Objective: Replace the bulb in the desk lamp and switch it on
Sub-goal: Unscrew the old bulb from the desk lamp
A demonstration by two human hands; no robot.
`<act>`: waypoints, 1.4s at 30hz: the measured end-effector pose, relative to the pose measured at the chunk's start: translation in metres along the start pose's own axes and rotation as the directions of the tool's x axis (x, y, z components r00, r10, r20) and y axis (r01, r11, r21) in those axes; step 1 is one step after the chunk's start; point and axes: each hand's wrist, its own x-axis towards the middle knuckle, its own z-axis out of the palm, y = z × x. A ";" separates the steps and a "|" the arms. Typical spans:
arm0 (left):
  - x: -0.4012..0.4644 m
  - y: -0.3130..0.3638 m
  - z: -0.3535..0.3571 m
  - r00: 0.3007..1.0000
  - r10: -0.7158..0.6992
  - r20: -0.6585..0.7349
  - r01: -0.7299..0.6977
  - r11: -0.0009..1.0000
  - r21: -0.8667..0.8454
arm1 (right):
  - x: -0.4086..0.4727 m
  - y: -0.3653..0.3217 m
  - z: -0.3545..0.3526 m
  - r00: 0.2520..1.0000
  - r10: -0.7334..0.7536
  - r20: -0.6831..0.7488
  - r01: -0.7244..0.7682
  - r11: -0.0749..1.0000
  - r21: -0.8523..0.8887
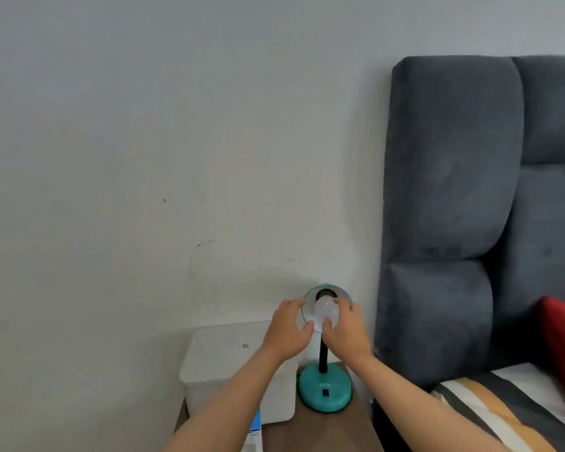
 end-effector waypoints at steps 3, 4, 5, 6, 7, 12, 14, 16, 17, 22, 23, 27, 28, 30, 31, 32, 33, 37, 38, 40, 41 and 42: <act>0.013 -0.007 0.007 0.998 -0.016 -0.054 0.016 1.000 -0.011 | 0.006 0.002 0.009 0.995 0.052 -0.088 -0.046 0.997 0.069; 0.017 -0.010 0.009 0.998 -0.020 -0.063 0.019 1.000 -0.019 | 0.006 0.002 0.013 0.994 0.049 -0.099 -0.041 0.996 0.083; 0.022 -0.013 0.011 0.998 -0.022 -0.063 0.020 0.999 -0.028 | 0.008 0.004 0.018 0.992 0.053 -0.113 -0.042 0.994 0.100; 0.025 -0.016 0.014 0.998 -0.020 -0.062 0.017 0.999 -0.038 | 0.010 0.006 0.023 0.990 0.056 -0.132 -0.040 0.993 0.115; 0.029 -0.018 0.016 0.998 -0.013 -0.067 0.010 0.999 -0.050 | 0.012 0.007 0.028 0.987 0.060 -0.151 -0.042 0.992 0.123; 0.042 -0.028 0.021 0.988 0.045 -0.145 -0.060 0.993 -0.103 | 0.018 0.008 0.046 0.961 0.138 -0.240 -0.092 0.977 0.194; 0.048 -0.031 0.021 0.986 0.046 -0.161 -0.065 0.991 -0.119 | 0.019 0.007 0.049 0.949 0.173 -0.263 -0.107 0.963 0.248; 0.051 -0.032 0.021 0.986 0.035 -0.162 -0.057 0.990 -0.130 | 0.019 0.006 0.050 0.940 0.205 -0.272 -0.118 0.946 0.302; 0.051 -0.033 0.022 0.986 0.029 -0.161 -0.052 0.989 -0.135 | 0.018 0.006 0.051 0.937 0.215 -0.275 -0.120 0.938 0.325; 0.048 -0.037 0.030 0.981 0.018 -0.195 -0.048 0.987 -0.151 | 0.016 0.008 0.055 0.934 0.199 -0.298 -0.082 0.929 0.360; 0.047 -0.037 0.031 0.978 0.016 -0.206 -0.047 0.988 -0.149 | 0.016 0.008 0.055 0.934 0.195 -0.298 -0.079 0.930 0.360; 0.045 -0.037 0.035 0.972 0.005 -0.237 -0.043 0.987 -0.156 | 0.016 0.010 0.055 0.942 0.162 -0.295 -0.061 0.944 0.323; 0.045 -0.037 0.036 0.970 0.003 -0.243 -0.044 0.986 -0.162 | 0.016 0.011 0.055 0.945 0.143 -0.295 -0.049 0.952 0.303; 0.045 -0.037 0.037 0.967 -0.005 -0.255 -0.042 0.983 -0.178 | 0.016 0.012 0.054 0.950 0.118 -0.289 -0.038 0.963 0.267; 0.044 -0.037 0.037 0.965 -0.010 -0.261 -0.040 0.982 -0.187 | 0.016 0.012 0.054 0.952 0.111 -0.287 -0.037 0.967 0.252; 0.044 -0.037 0.037 0.964 -0.017 -0.266 -0.037 0.979 -0.199 | 0.015 0.012 0.053 0.953 0.108 -0.284 -0.039 0.970 0.238; 0.044 -0.037 0.038 0.963 -0.027 -0.269 -0.033 0.976 -0.215 | 0.015 0.012 0.053 0.953 0.107 -0.282 -0.042 0.973 0.227; 0.045 -0.036 0.040 0.962 -0.061 -0.265 -0.015 0.961 -0.276 | 0.015 0.013 0.052 0.958 0.093 -0.272 -0.042 0.981 0.188; 0.045 -0.036 0.041 0.963 -0.065 -0.262 -0.013 0.959 -0.283 | 0.015 0.013 0.052 0.959 0.088 -0.268 -0.040 0.983 0.177; 0.045 -0.036 0.041 0.964 -0.066 -0.259 -0.013 0.957 -0.291 | 0.016 0.015 0.052 0.965 0.049 -0.256 -0.017 0.992 0.127; 0.045 -0.036 0.041 0.965 -0.066 -0.255 -0.013 0.955 -0.296 | 0.017 0.016 0.051 0.968 0.022 -0.251 0.002 0.996 0.094; 0.045 -0.036 0.041 0.966 -0.067 -0.250 -0.012 0.954 -0.300 | 0.018 0.017 0.051 0.969 0.002 -0.247 0.015 0.998 0.068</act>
